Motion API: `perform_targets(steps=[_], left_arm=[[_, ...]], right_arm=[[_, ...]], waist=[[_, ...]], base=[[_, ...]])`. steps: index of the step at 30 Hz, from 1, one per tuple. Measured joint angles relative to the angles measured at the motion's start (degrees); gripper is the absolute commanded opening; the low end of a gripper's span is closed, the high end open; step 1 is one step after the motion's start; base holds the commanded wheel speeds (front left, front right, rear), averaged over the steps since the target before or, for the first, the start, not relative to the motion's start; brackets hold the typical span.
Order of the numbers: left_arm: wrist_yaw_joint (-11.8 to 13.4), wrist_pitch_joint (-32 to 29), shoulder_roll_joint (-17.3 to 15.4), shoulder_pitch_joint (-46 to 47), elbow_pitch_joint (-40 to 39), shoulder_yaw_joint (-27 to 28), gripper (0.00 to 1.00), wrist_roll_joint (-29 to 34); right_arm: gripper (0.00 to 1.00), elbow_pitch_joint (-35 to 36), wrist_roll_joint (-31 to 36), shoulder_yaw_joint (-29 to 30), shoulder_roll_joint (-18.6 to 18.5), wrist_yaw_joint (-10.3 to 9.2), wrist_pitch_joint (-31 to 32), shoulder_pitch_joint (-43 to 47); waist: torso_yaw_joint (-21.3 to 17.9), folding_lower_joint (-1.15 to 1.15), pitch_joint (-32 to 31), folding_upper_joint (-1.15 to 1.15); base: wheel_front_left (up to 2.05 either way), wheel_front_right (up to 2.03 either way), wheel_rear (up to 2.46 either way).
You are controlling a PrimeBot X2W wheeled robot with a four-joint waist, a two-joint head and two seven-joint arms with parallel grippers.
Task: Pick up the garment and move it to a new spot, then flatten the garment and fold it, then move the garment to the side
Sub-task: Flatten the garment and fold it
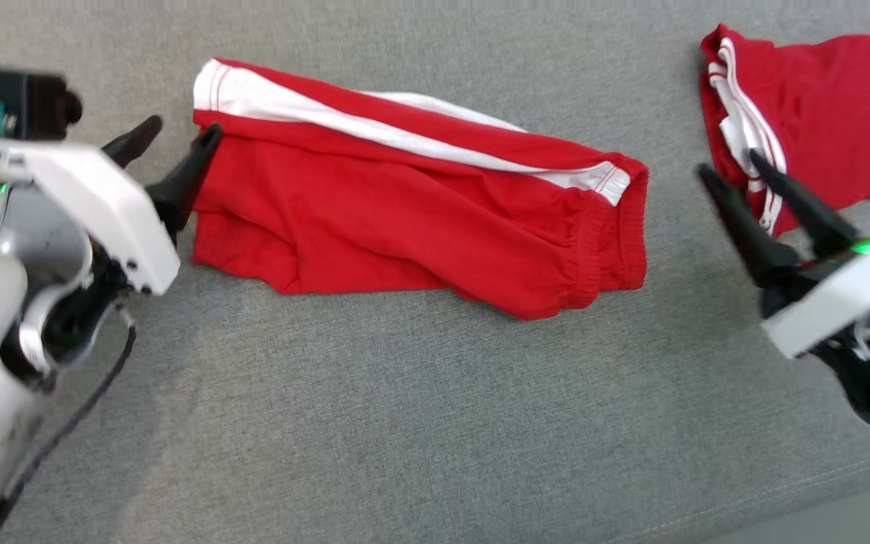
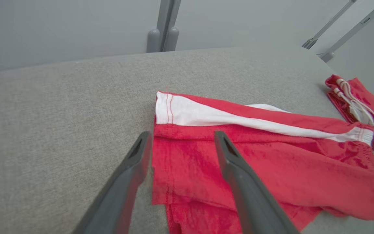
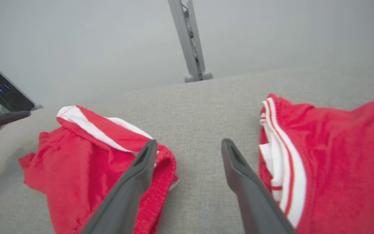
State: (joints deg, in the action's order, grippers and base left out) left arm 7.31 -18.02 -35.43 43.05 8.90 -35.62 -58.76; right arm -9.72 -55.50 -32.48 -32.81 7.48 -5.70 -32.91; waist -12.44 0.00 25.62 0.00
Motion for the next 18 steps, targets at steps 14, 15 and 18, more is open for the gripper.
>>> perform_targets(steps=[14, 15, 18], left_arm=[[8.9, 26.7, 8.6, -14.5, 3.0, 0.9, 1.0, 8.6], [8.3, 26.0, 9.2, -13.9, 5.3, 0.1, 1.0, 8.6], [6.8, 24.3, 11.5, -11.0, 11.2, -0.5, 1.0, 7.4]], right_arm=[[1.0, 9.3, 44.3, 35.5, 18.9, 0.03, -9.3, 21.2], [1.0, 10.5, 45.6, 36.2, 21.0, 0.02, -9.3, 22.0], [1.0, 10.8, 48.2, 35.5, 24.5, 0.01, -9.3, 24.8]], waist=[[0.7, 0.0, -5.2, 0.0], [0.6, 0.0, -5.1, 0.0], [0.3, 0.0, -5.1, 0.0]], base=[[0.0, 0.0, 0.0], [0.0, 0.0, 0.0], [0.0, 0.0, 0.0]])
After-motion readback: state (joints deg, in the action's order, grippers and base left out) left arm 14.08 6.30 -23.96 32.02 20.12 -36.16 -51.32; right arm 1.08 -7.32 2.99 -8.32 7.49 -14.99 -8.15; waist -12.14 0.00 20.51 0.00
